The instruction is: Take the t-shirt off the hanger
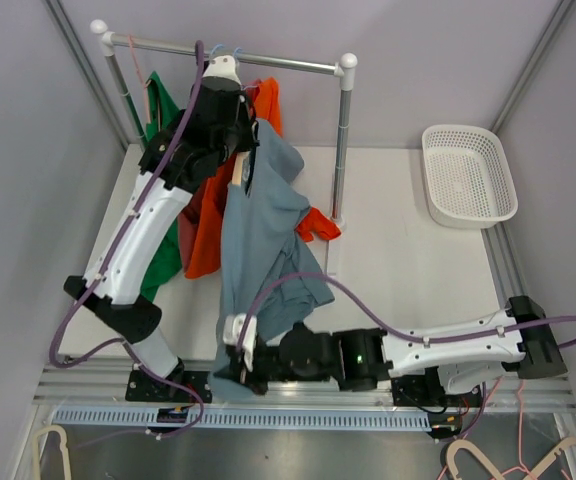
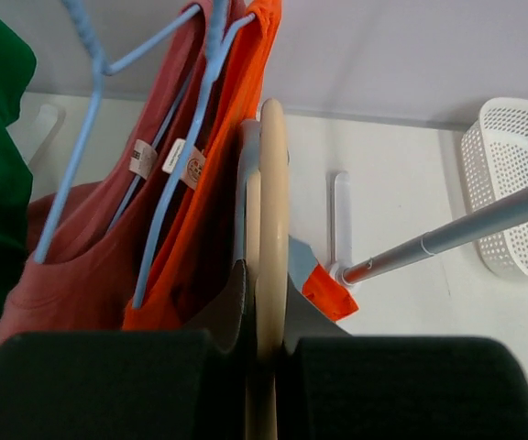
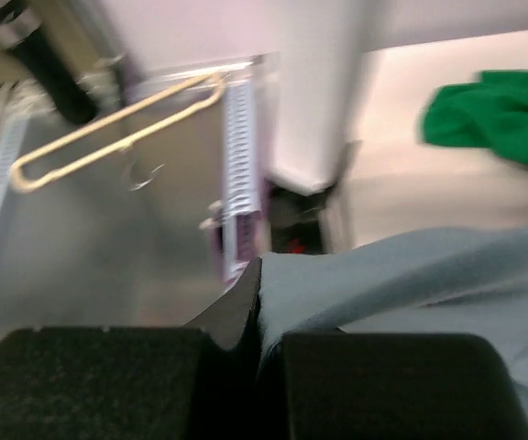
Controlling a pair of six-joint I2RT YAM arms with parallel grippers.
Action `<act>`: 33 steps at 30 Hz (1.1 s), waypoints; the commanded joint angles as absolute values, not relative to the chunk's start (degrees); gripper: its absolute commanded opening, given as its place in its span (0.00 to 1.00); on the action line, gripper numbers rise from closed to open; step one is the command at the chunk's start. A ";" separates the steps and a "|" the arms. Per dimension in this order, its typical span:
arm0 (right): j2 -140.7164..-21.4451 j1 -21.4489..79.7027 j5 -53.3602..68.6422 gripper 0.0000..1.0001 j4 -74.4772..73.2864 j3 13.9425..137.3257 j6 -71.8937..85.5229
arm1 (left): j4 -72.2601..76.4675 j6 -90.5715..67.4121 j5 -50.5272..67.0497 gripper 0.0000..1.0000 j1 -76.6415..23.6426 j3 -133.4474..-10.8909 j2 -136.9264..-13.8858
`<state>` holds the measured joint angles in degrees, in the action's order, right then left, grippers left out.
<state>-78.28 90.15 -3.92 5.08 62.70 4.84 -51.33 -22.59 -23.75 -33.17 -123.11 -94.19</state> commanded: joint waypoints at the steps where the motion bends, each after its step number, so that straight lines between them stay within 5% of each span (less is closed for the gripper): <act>1: -80.22 97.46 -10.01 0.00 -1.82 63.81 6.92 | -51.41 -22.94 -23.30 0.00 -32.43 -131.11 -97.90; 8: -84.73 98.62 -15.52 0.00 3.34 56.08 14.93 | -55.27 -22.67 -20.58 0.00 -32.34 -134.74 -98.09; 15: -74.19 82.84 -20.30 0.00 -5.25 51.86 20.81 | -56.17 -22.51 -17.23 0.01 -33.05 -125.35 -83.52; 22: -72.42 72.78 -12.23 0.00 -6.60 44.22 25.13 | -61.87 -19.95 -20.56 0.01 -32.96 -132.89 -75.77; 26: -77.05 78.03 -6.85 0.00 2.86 39.47 28.38 | -61.00 -19.34 -22.41 0.01 -32.44 -131.48 -74.62; 33: -87.89 88.59 -16.78 0.00 3.87 39.64 37.26 | -62.84 -20.91 -15.39 0.01 -32.26 -133.77 -74.89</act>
